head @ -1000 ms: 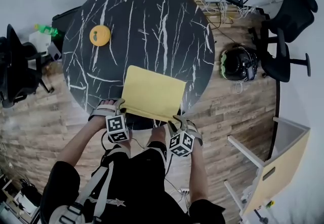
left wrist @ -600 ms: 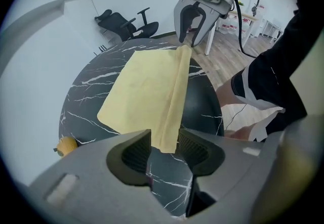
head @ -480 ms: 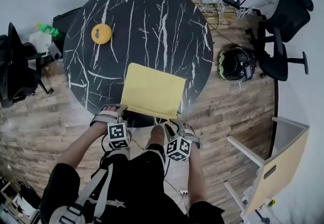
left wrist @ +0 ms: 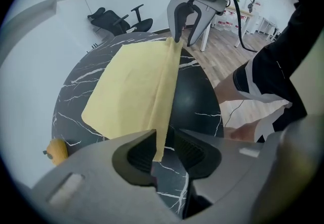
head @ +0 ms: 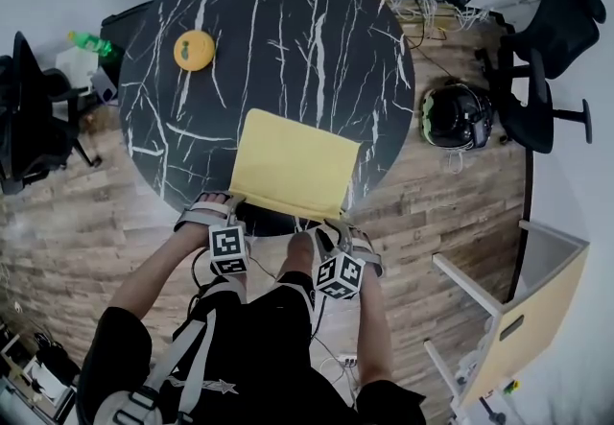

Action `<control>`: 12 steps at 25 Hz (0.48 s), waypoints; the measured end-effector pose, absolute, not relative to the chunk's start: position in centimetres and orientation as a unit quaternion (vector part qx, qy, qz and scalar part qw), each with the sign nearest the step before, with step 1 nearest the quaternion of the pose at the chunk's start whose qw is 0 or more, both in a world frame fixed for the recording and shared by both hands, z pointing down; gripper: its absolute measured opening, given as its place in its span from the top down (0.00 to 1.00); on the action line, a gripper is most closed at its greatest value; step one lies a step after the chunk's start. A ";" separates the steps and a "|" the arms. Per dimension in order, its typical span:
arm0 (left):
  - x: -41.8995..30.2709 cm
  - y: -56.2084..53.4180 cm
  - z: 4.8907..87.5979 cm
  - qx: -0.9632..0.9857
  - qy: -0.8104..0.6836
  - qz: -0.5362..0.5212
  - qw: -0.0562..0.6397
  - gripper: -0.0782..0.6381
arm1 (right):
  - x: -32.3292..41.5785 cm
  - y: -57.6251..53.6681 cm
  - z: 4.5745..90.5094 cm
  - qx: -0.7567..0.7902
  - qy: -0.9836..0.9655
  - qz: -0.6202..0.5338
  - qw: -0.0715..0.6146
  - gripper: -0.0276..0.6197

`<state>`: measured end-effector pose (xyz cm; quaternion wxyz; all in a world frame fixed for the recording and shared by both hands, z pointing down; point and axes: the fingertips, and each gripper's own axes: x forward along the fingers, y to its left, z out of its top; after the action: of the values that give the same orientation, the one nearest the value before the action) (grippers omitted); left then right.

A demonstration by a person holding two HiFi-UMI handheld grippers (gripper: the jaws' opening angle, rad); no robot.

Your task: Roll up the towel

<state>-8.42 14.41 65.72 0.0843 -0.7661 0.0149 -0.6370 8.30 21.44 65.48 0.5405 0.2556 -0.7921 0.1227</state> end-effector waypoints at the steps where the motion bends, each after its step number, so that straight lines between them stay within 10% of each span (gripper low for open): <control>1: -8.4 14.2 65.9 -0.765 0.013 -0.638 0.085 0.72 | 8.3 21.3 65.6 0.253 -0.792 0.124 0.541 0.77; 12: -8.4 14.0 66.4 -0.747 -0.028 -0.661 0.069 0.72 | 8.6 20.9 66.5 0.225 -0.788 0.114 0.561 0.77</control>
<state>-8.36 14.03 66.35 0.0686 -0.7467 -0.0281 -0.6611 8.57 20.91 66.47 0.5612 0.2255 -0.7881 0.1143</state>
